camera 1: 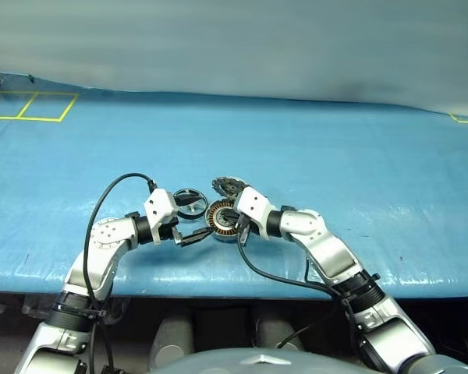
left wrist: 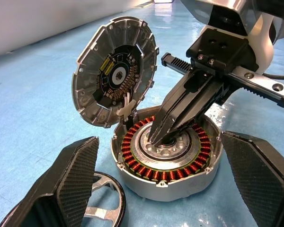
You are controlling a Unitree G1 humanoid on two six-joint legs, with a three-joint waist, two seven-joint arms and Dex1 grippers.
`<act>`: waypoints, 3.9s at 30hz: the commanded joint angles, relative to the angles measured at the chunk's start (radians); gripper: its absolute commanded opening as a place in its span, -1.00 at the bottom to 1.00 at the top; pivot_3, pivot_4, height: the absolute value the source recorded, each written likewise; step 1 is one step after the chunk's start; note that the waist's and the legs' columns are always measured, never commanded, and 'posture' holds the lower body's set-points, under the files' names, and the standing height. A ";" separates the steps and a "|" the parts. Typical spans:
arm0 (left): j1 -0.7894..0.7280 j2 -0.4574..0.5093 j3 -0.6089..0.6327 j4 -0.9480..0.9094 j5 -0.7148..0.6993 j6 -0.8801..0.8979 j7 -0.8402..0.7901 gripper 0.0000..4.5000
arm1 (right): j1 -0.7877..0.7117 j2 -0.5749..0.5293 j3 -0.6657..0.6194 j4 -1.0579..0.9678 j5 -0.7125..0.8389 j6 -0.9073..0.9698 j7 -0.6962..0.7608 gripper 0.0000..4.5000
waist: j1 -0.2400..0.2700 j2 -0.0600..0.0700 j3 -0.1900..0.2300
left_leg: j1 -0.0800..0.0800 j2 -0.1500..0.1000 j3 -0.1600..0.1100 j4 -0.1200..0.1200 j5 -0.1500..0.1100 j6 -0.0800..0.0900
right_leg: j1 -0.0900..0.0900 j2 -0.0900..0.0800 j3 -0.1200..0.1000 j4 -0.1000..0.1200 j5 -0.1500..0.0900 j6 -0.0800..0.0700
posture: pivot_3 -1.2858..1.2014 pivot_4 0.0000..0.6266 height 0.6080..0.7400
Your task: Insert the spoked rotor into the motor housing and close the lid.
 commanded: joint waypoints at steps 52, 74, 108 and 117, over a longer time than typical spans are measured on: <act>-0.018 0.006 0.027 -0.005 0.000 -0.027 0.007 1.00 | 0.032 -0.008 -0.020 -0.029 0.029 0.085 0.002 -0.99 | -0.001 0.002 0.009 | -0.009 0.000 0.000 -0.002 0.000 0.000 | -0.004 0.001 0.000 0.000 0.000 -0.001 | 0.03 -0.52 1.00; -0.012 0.009 0.030 -0.016 -0.004 -0.023 0.017 1.00 | 0.056 -0.052 0.078 0.076 -0.083 0.073 0.006 -0.99 | 0.000 0.001 0.004 | -0.003 0.000 0.000 -0.002 0.000 0.000 | -0.002 0.000 -0.001 -0.001 -0.001 -0.001 | 0.03 -0.52 1.00; -0.023 0.012 0.028 -0.014 -0.006 -0.015 0.006 1.00 | 0.114 0.000 0.013 0.055 -0.057 0.065 -0.047 -0.99 | 0.000 -0.002 -0.014 | 0.001 0.001 0.002 -0.010 -0.001 -0.001 | -0.001 -0.003 -0.001 -0.009 -0.002 -0.002 | 0.03 -0.52 1.00; -0.025 0.009 0.028 -0.012 -0.004 -0.019 0.005 1.00 | 0.149 -0.035 0.015 0.005 -0.075 0.078 -0.051 -0.99 | 0.001 -0.003 -0.014 | -0.001 0.001 0.002 -0.021 -0.002 -0.001 | 0.000 -0.001 -0.002 -0.016 -0.002 -0.003 | 0.03 -0.52 1.00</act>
